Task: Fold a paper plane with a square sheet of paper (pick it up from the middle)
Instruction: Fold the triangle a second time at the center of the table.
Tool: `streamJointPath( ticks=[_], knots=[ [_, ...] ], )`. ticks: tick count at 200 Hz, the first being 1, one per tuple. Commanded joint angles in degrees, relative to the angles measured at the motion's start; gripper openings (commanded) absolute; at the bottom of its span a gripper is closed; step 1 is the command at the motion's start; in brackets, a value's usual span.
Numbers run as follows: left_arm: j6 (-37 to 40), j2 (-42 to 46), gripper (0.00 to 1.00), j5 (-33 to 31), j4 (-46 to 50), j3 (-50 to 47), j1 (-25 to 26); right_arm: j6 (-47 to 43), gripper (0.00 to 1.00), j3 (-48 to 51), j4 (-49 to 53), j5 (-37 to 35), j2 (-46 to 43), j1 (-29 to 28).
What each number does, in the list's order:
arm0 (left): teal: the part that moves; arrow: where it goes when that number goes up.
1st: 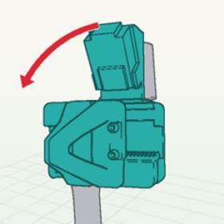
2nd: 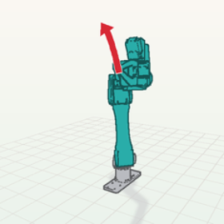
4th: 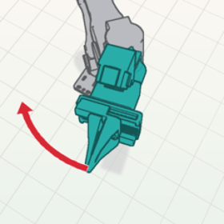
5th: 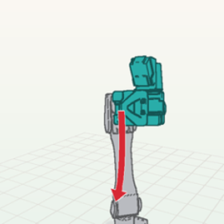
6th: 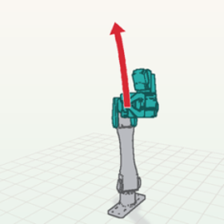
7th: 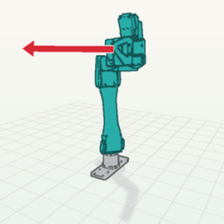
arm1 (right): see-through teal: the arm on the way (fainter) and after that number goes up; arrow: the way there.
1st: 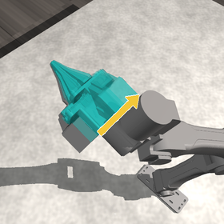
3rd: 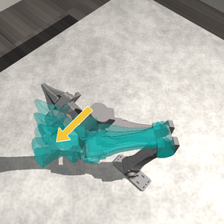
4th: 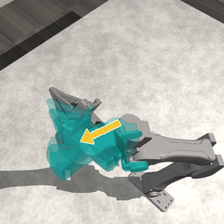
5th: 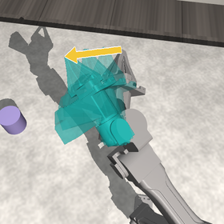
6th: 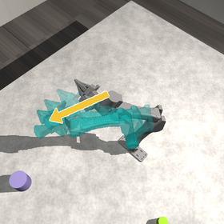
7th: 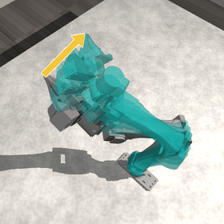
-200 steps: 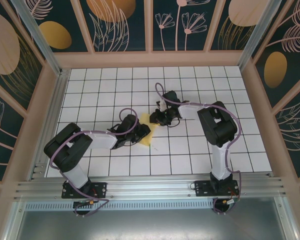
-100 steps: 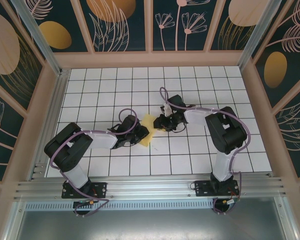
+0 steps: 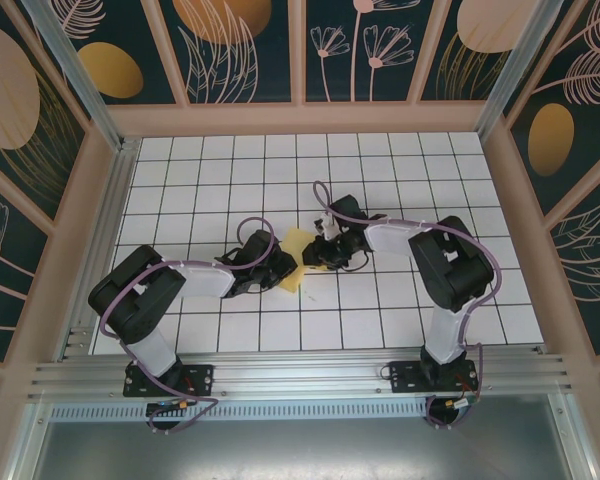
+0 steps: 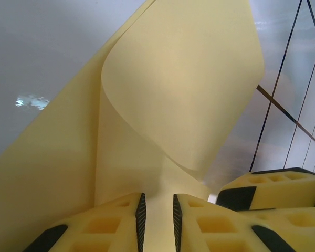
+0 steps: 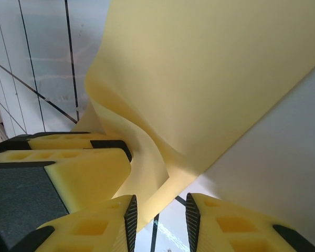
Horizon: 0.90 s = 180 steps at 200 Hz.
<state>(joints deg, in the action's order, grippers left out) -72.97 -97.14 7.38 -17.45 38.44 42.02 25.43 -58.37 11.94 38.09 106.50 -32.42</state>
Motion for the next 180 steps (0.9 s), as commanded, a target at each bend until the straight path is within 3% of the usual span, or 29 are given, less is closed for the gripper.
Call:
streamJointPath(
  ticks=[1, 180],
  knots=[
    [-0.78, 0.17, 0.22, -0.78, 1.61, 0.85, 0.3, -0.64, 0.33, -1.78, 1.06, 1.38, 1.58, -0.55],
    [-0.72, 0.43, 0.17, -0.31, 1.24, 0.59, 0.33, 1.85, 0.25, -3.58, -2.09, 2.55, 4.15, -0.93]
  ],
)
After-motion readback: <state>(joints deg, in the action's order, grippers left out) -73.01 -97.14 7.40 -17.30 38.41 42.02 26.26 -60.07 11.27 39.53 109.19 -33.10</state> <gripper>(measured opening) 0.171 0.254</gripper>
